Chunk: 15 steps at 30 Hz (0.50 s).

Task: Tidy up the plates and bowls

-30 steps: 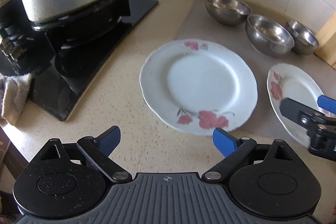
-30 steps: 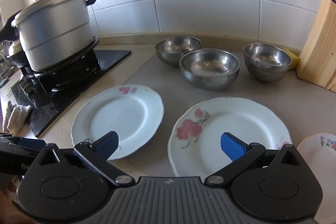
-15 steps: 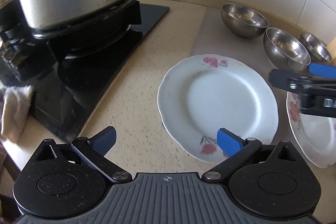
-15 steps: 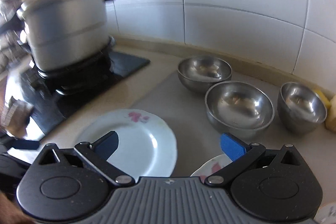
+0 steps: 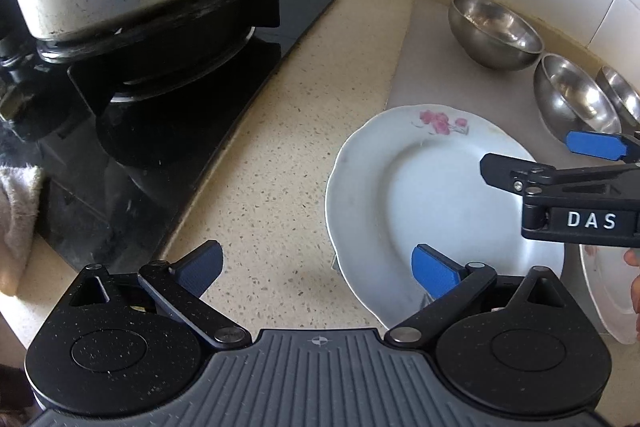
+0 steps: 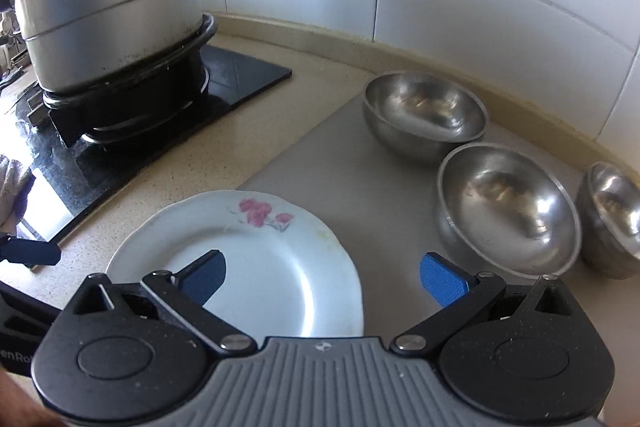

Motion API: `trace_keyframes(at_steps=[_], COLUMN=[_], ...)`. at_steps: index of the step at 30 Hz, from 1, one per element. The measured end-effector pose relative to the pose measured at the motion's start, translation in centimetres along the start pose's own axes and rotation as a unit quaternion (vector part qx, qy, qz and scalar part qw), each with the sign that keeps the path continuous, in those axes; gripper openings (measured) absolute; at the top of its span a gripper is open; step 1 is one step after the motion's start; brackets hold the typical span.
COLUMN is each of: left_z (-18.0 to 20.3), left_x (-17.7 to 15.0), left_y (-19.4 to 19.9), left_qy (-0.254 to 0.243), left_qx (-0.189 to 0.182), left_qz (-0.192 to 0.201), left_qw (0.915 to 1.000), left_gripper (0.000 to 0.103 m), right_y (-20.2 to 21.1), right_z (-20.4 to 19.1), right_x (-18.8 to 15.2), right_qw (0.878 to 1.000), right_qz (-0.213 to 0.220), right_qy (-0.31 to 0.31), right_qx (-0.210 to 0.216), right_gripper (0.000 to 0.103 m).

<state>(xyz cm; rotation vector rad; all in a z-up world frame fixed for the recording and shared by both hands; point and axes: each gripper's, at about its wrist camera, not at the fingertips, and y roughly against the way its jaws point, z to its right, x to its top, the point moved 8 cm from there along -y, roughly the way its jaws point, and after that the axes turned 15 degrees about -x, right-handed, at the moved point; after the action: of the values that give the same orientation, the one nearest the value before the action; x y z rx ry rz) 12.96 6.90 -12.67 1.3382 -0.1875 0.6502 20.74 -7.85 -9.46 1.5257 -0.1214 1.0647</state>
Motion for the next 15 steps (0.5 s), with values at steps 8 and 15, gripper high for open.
trace_keyframes(at_steps=[8, 15], left_z=[0.7, 1.3], left_x=[-0.2, -0.4], left_y=[-1.2, -1.3], left_qy=[0.015, 0.023], left_qx=[-0.024, -0.024], left_qz=[-0.012, -0.007], left_qw=[0.9995, 0.9994], left_gripper=[0.087, 0.088], right_y=[-1.9, -2.5], right_z=[-0.3, -0.6], right_x=[-0.7, -1.2], right_qw=[0.999, 0.996], right_qz=[-0.034, -0.053], right_qy=[0.001, -0.009], right_qx=[0.030, 0.065], right_gripper=[0.079, 0.075])
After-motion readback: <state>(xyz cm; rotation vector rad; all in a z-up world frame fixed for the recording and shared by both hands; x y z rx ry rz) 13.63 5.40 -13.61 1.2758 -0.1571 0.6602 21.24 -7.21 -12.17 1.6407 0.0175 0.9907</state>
